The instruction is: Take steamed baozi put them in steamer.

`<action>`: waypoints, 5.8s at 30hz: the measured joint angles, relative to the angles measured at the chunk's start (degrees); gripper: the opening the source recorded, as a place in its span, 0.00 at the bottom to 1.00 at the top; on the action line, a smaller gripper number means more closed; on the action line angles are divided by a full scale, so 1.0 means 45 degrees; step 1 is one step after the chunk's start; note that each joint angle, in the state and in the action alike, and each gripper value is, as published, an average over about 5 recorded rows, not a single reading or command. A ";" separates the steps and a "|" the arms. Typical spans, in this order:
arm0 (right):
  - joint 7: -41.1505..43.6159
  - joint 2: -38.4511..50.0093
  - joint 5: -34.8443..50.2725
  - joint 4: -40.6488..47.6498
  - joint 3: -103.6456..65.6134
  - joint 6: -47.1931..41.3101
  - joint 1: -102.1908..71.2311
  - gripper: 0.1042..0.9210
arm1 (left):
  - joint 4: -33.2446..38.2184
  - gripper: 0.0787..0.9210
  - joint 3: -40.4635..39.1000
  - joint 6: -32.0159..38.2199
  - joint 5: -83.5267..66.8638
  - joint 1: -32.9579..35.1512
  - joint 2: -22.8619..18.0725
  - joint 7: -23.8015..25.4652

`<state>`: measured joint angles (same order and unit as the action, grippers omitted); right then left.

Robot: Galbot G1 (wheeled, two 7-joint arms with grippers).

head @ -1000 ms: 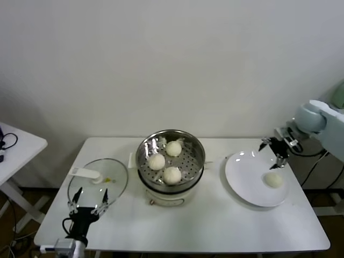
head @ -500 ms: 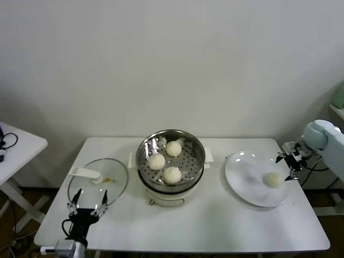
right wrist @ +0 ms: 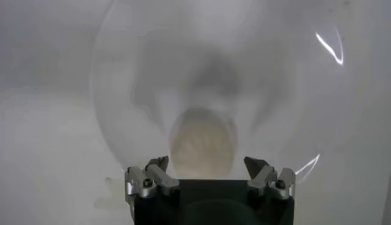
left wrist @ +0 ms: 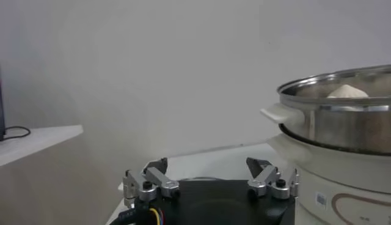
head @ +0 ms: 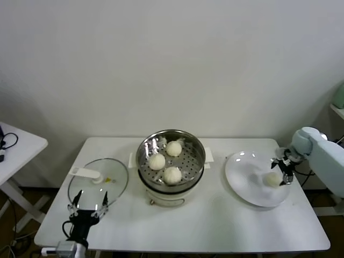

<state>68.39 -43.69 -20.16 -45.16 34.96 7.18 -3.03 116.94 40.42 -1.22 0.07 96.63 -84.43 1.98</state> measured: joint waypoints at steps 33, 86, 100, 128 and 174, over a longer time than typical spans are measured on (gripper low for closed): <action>0.0114 -0.0770 -0.0430 0.1118 -0.0518 -0.0011 -0.0012 0.72 | -0.0024 0.88 -0.0070 -0.0011 0.0157 0.0026 -0.0107 -0.0022; -0.3132 -0.5303 1.7053 -0.4700 1.3627 -0.6053 1.0769 0.73 | 0.1181 0.88 -0.1193 0.0188 0.0159 -0.0247 0.0059 0.0097; -0.3428 -0.5947 1.7034 -0.4236 1.4057 -0.6126 0.9921 0.74 | 0.0943 0.88 -0.1061 0.0257 0.0028 -0.0283 0.0079 0.0104; -0.3482 -0.6461 1.6234 -0.3454 1.4024 -0.6046 0.9015 0.76 | 0.1000 0.88 -0.1127 0.0143 -0.0219 -0.0256 0.0094 0.0124; -0.5026 -0.0757 1.5308 -0.6782 0.9230 -0.4932 0.8246 0.88 | 0.0870 0.88 -0.1073 0.0019 0.0153 -0.0716 -0.0072 -0.0115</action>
<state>45.77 -47.10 48.73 -75.68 76.50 -15.02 34.08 120.86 35.59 -1.13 0.76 93.41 -84.76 1.47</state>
